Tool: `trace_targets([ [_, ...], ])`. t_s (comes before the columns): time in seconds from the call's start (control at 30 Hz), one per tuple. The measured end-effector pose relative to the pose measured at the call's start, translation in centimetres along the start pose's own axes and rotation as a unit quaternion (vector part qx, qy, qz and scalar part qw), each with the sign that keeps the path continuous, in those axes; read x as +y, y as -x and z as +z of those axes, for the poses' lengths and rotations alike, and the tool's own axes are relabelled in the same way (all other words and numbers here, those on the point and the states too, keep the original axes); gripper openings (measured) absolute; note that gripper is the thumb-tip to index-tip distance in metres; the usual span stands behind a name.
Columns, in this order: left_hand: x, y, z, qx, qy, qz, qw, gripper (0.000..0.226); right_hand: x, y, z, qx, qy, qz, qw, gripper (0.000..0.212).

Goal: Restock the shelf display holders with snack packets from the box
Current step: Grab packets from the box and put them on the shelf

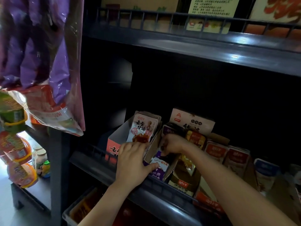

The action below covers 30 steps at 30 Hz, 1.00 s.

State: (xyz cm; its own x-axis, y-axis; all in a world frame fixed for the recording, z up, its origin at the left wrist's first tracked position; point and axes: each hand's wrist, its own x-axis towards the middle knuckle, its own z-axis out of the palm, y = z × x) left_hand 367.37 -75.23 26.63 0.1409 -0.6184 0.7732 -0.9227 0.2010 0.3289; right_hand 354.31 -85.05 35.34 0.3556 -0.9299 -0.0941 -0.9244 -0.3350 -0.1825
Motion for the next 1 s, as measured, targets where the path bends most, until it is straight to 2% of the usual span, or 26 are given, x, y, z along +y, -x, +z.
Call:
trace_targets([
  [0.2,0.1,0.0,-0.1,0.004,0.006,0.002,1.0,0.062,-0.6,-1.1,-0.4,-0.103,0.036,0.029,0.994,0.069],
  [0.33,0.0,0.0,-0.1,0.003,0.008,0.005,1.0,0.062,-0.4,-1.2,0.4,-0.112,0.038,0.027,0.993,0.068],
  [0.43,0.0,0.0,-0.2,0.005,0.007,0.004,1.0,0.061,-0.1,-1.0,0.6,-0.064,0.016,0.007,0.998,0.064],
  [0.6,0.0,0.0,0.0,0.021,0.003,0.007,1.0,0.059,0.8,-0.6,-0.4,0.031,-0.073,-0.018,0.997,0.039],
  [0.77,0.0,0.0,0.1,0.015,-0.012,0.002,1.0,0.061,1.6,0.1,-2.1,0.109,-0.112,-0.027,0.987,0.035],
  [0.87,0.0,0.0,0.1,0.013,-0.016,0.005,1.0,0.063,1.9,0.3,-3.1,0.155,-0.11,-0.035,0.981,0.032],
  [1.0,0.1,-0.1,0.1,0.0,-0.026,-0.003,1.0,0.066,1.9,0.5,-3.6,0.198,-0.051,-0.039,0.978,0.025],
])
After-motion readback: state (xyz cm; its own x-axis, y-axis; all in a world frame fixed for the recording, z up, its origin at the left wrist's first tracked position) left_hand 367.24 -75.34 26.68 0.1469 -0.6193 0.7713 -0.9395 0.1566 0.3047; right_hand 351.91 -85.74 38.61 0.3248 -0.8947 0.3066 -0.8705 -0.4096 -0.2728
